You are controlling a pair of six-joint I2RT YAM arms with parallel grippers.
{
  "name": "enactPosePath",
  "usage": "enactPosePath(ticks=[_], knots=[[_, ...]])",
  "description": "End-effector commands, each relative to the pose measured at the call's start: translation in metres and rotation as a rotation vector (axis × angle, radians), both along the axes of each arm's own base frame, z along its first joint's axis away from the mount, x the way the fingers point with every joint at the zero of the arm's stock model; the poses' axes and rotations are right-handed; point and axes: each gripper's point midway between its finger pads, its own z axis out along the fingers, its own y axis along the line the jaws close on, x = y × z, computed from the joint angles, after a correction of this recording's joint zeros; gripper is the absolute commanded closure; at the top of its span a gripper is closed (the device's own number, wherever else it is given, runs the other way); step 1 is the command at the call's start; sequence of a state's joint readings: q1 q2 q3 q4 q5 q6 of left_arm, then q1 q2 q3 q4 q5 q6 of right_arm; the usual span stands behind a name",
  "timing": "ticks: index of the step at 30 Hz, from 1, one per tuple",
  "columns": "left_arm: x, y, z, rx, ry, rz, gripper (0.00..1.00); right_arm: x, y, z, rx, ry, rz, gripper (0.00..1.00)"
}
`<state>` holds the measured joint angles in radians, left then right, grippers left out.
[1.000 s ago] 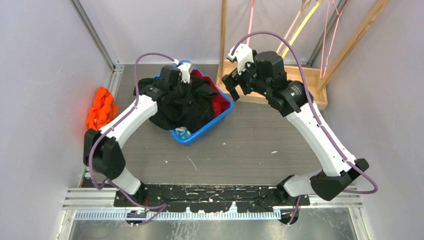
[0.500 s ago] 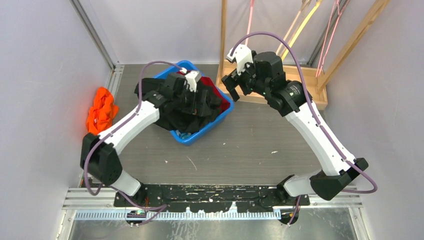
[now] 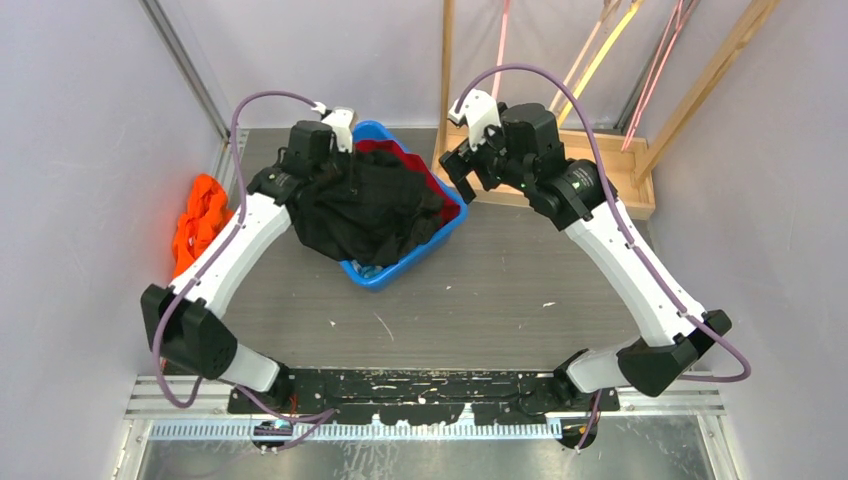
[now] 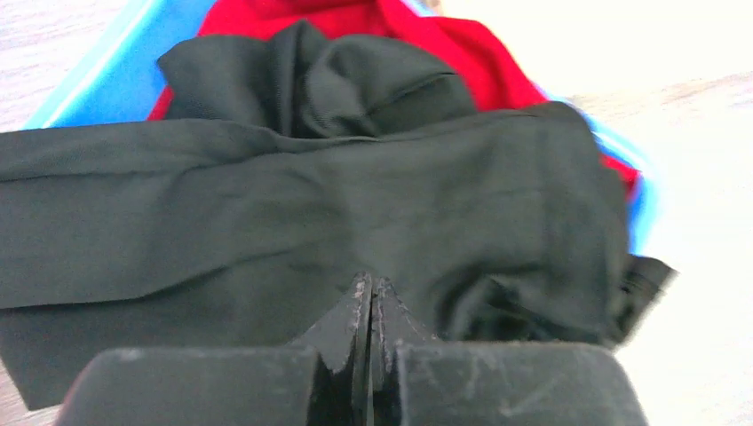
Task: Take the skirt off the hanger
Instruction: Place the skirt in the bin, then move the bin to the center of the board.
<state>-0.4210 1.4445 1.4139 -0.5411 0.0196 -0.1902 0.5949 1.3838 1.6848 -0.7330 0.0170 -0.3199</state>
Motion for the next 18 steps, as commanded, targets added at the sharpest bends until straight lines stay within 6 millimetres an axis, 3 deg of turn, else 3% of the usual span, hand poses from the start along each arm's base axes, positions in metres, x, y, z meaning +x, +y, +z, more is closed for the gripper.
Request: enactPosePath(ticks=[1,6,9,14,18], knots=[[0.043,0.017,-0.010,0.041,-0.042,0.071,1.00,0.004,0.007,0.018,0.038,-0.055,0.009,0.00],[0.082,0.011,-0.049,-0.015,0.015,0.082,1.00,0.005,0.007,0.014,0.024,-0.048,0.014,0.00],[0.083,0.000,-0.104,-0.003,0.161,0.041,1.00,0.005,0.006,0.012,0.014,-0.047,0.014,0.00],[0.028,-0.008,-0.170,0.008,0.388,-0.029,1.00,0.004,-0.001,0.007,-0.025,-0.052,0.003,0.00],[-0.045,-0.009,-0.201,0.054,0.556,-0.096,1.00,0.004,-0.002,0.005,-0.036,-0.054,0.005,0.00]])
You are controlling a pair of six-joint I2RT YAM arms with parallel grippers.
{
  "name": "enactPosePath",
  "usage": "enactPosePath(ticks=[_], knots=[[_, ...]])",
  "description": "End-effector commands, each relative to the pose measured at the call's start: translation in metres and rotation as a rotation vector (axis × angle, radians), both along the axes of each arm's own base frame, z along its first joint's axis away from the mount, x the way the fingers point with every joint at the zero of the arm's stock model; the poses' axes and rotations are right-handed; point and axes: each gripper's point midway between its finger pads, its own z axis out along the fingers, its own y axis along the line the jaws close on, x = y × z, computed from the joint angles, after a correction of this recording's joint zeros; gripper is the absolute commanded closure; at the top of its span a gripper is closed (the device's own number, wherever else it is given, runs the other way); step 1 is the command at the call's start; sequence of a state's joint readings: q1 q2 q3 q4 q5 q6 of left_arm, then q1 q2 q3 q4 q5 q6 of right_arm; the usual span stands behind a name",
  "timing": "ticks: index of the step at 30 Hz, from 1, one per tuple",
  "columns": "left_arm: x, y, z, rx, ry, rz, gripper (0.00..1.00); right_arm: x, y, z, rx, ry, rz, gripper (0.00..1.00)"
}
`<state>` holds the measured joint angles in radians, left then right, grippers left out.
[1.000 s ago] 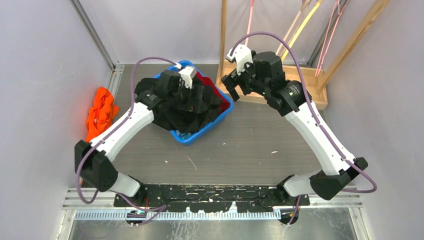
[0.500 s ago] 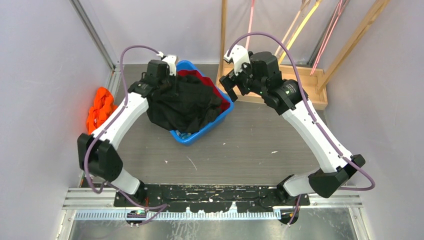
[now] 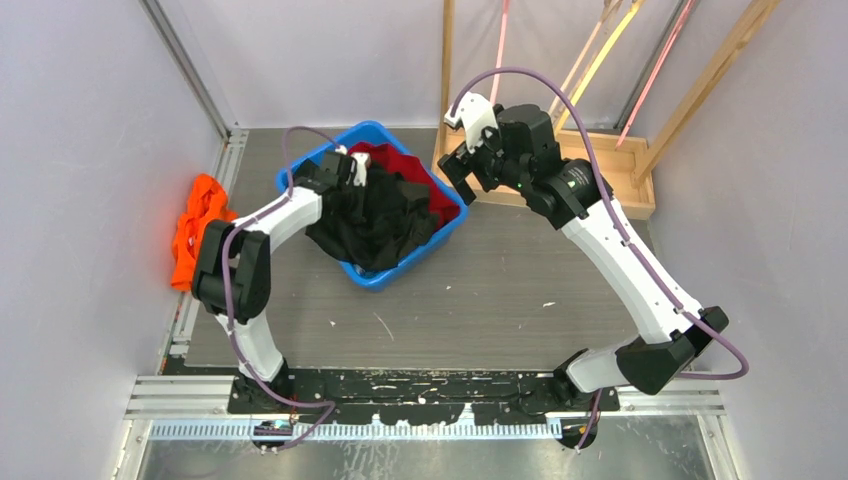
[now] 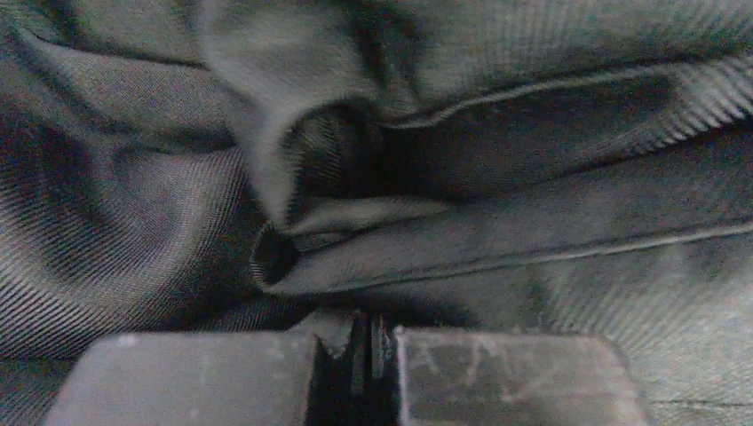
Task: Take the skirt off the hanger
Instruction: Move the bin to the center of the board.
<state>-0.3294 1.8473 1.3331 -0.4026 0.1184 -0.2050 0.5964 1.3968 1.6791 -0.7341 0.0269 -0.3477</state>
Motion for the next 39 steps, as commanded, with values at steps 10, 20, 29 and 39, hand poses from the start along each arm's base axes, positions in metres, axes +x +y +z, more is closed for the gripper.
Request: enactPosePath(ticks=[10,20,29,39], knots=[[-0.212,-0.059,-0.054,0.028,0.364,-0.254,1.00,0.002,-0.001,0.015,-0.008,-0.065,0.008,0.00],[-0.277,-0.081,-0.005,0.097,0.181,-0.494,1.00,0.001,-0.001,0.005,-0.025,-0.052,0.017,0.00],[-0.302,-0.094,0.042,-0.088,0.153,-0.609,1.00,-0.001,0.004,0.002,-0.007,-0.037,0.036,0.00],[-0.209,-0.067,0.129,0.137,-0.210,-0.357,0.00,0.007,0.000,0.015,0.021,-0.058,-0.029,0.00]])
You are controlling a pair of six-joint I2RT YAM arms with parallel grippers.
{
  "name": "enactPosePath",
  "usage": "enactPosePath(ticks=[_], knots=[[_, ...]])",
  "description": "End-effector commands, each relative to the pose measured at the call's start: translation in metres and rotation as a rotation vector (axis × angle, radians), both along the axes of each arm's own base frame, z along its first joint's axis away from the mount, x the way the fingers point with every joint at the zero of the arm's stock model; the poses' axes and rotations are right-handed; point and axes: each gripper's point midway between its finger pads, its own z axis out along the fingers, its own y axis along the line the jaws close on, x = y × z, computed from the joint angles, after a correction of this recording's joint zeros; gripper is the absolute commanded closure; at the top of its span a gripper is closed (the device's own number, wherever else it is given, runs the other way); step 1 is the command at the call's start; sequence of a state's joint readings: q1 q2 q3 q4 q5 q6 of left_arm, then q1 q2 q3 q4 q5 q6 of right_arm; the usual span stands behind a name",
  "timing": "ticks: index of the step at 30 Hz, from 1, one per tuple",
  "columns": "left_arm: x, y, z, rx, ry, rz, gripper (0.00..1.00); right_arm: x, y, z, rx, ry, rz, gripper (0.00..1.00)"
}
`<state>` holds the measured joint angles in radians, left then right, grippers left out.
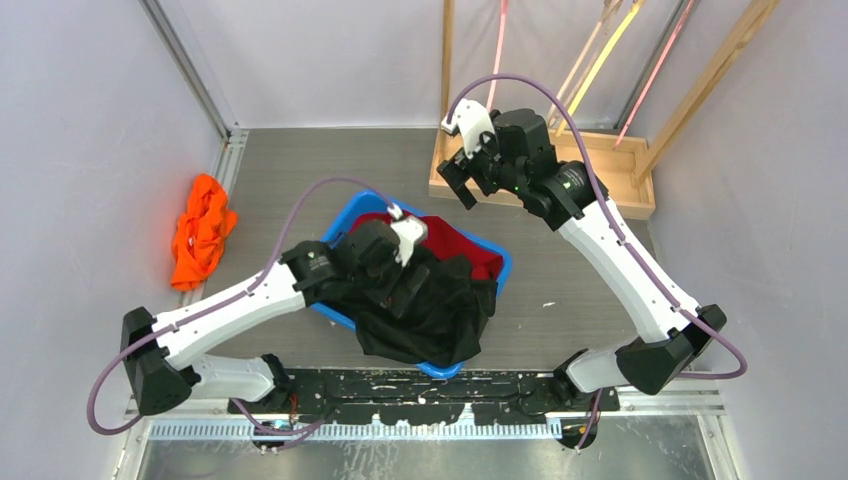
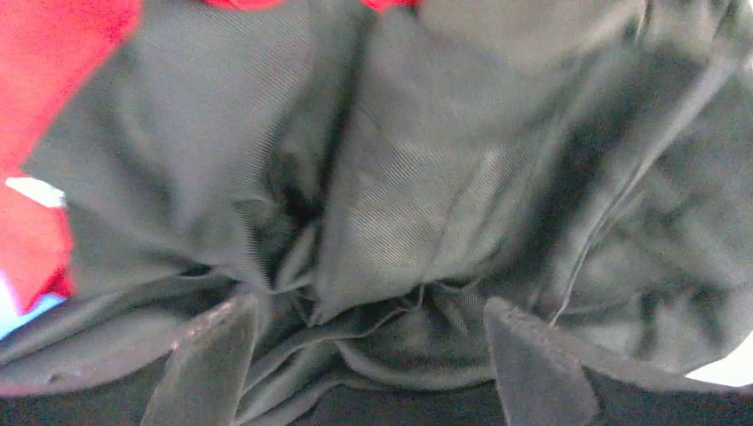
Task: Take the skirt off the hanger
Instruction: Move the bin to the center of the board.
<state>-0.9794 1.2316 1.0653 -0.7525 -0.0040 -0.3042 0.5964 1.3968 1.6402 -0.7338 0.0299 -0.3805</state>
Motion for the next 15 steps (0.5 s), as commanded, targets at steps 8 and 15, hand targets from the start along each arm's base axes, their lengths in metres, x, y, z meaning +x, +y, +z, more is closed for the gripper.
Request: enactPosePath(ticks=[8,15], knots=[[0.121,0.076,0.102,-0.110,-0.265,0.463,0.01,0.022,0.005,0.028,0.100,-0.063,-0.102,0.00],[0.155,0.136,0.138,0.103,-0.481,0.726,0.01,0.035,0.001,0.027,0.120,-0.061,-0.150,0.00]])
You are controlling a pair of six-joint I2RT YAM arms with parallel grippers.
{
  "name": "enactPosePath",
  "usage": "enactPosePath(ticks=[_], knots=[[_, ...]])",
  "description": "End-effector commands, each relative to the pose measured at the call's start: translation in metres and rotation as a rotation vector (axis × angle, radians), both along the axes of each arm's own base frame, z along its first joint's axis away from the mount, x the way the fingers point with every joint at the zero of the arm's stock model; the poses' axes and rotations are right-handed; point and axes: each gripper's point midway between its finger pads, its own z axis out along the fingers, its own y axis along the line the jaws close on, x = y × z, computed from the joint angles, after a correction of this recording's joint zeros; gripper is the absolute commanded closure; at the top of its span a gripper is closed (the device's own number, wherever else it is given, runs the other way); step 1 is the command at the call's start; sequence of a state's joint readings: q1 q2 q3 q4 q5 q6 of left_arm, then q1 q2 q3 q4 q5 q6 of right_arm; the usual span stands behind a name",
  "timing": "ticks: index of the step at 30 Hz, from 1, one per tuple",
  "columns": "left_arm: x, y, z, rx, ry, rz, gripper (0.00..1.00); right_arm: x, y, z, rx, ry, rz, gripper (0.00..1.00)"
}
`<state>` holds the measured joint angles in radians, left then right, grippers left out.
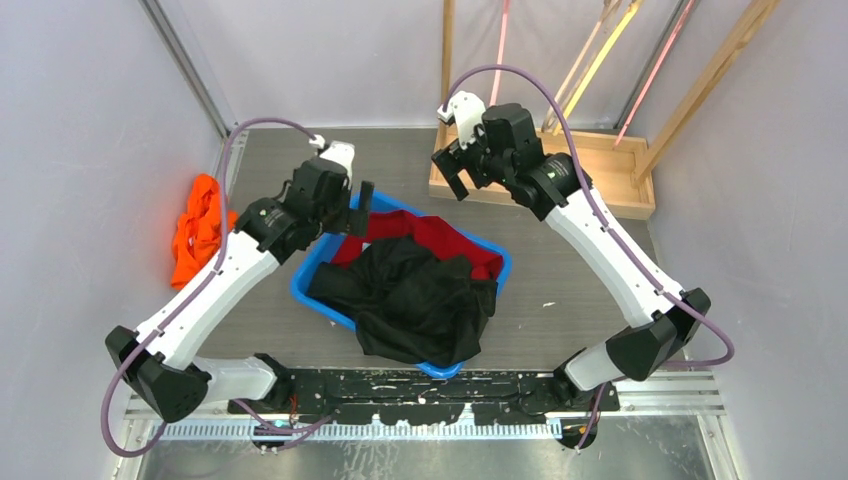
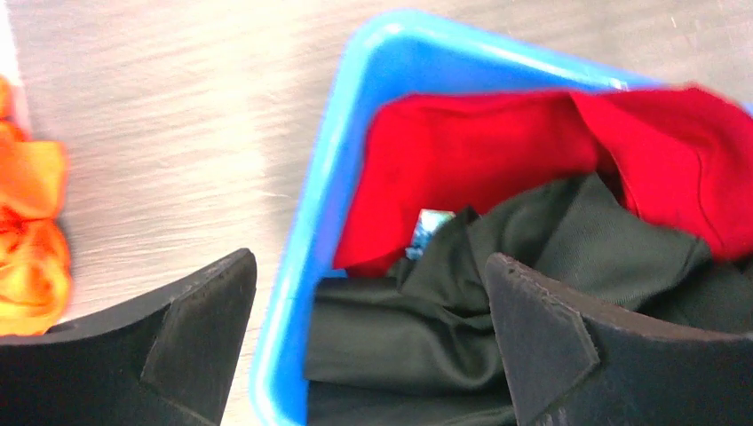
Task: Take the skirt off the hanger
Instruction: Move the bin to the center of the board, then reset both arms
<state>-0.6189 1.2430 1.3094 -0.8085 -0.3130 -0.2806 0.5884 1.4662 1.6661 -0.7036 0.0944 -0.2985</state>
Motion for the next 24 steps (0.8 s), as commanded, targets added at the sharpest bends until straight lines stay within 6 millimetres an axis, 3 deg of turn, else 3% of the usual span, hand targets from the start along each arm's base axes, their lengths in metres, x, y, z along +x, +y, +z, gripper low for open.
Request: enactPosePath(ticks=[1,4,8,24], knots=[[0.025,0.035,0.061,0.072,-0.191,0.202,0.01,0.014,0.000,0.037,0.089,-0.093,-0.051,0.00],[0.031,0.039,0.080,0.046,-0.251,0.255,0.01,0.016,0.003,0.037,0.093,-0.091,-0.046,0.00],[0.037,0.052,0.088,0.056,-0.307,0.352,0.01,0.018,0.002,0.035,0.089,-0.090,-0.048,0.00],[0.062,0.051,0.084,0.176,-0.317,0.390,0.01,0.019,0.001,0.028,0.081,-0.083,-0.047,0.00]])
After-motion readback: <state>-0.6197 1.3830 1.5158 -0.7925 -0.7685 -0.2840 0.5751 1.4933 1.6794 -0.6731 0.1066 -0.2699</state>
